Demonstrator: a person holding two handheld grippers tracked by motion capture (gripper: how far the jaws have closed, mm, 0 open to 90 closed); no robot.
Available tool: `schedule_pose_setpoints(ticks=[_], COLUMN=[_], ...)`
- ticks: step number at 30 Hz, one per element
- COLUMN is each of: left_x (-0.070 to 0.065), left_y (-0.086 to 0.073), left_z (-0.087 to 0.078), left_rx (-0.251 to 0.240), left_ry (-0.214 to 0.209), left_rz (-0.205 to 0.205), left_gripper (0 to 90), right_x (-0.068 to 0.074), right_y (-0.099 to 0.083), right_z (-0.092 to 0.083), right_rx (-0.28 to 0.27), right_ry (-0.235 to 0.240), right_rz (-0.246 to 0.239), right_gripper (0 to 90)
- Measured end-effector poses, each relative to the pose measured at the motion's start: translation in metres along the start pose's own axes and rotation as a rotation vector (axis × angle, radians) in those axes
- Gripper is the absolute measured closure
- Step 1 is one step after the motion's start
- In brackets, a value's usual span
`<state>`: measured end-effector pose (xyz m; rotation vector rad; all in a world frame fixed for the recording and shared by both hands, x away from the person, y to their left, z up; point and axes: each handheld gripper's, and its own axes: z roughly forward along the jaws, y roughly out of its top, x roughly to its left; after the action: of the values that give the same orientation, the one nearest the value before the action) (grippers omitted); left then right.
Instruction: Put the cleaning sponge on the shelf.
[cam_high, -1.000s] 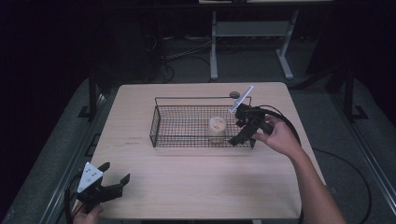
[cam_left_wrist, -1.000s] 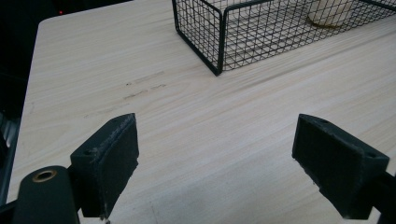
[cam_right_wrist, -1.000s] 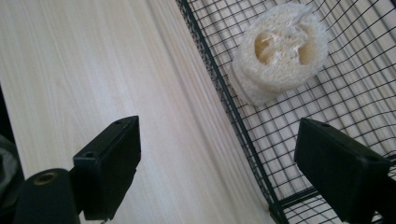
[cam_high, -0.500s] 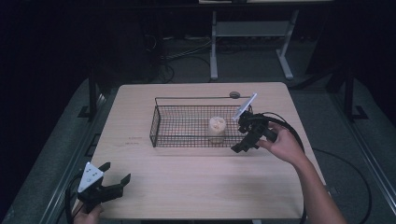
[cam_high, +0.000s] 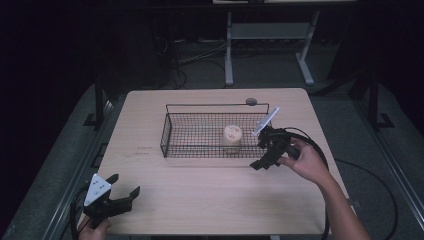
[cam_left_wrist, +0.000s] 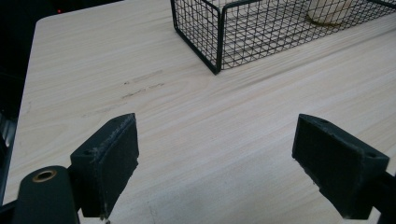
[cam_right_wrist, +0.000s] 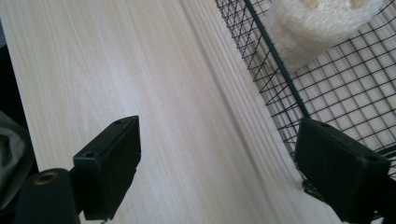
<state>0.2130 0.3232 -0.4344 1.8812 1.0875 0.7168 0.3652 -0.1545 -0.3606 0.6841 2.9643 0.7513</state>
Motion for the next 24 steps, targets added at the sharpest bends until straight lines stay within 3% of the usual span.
schedule_pose_setpoints(ticks=[24], left_x=[-0.001], left_y=[0.000], left_z=[0.001], left_rx=[0.004], left_ry=[-0.009], left_rz=[0.007], left_gripper=[13.8], right_x=[0.018], right_y=[-0.031], right_z=[0.015], right_rx=[-0.020], right_ry=[0.018], right_rz=[0.008], right_gripper=[14.3])
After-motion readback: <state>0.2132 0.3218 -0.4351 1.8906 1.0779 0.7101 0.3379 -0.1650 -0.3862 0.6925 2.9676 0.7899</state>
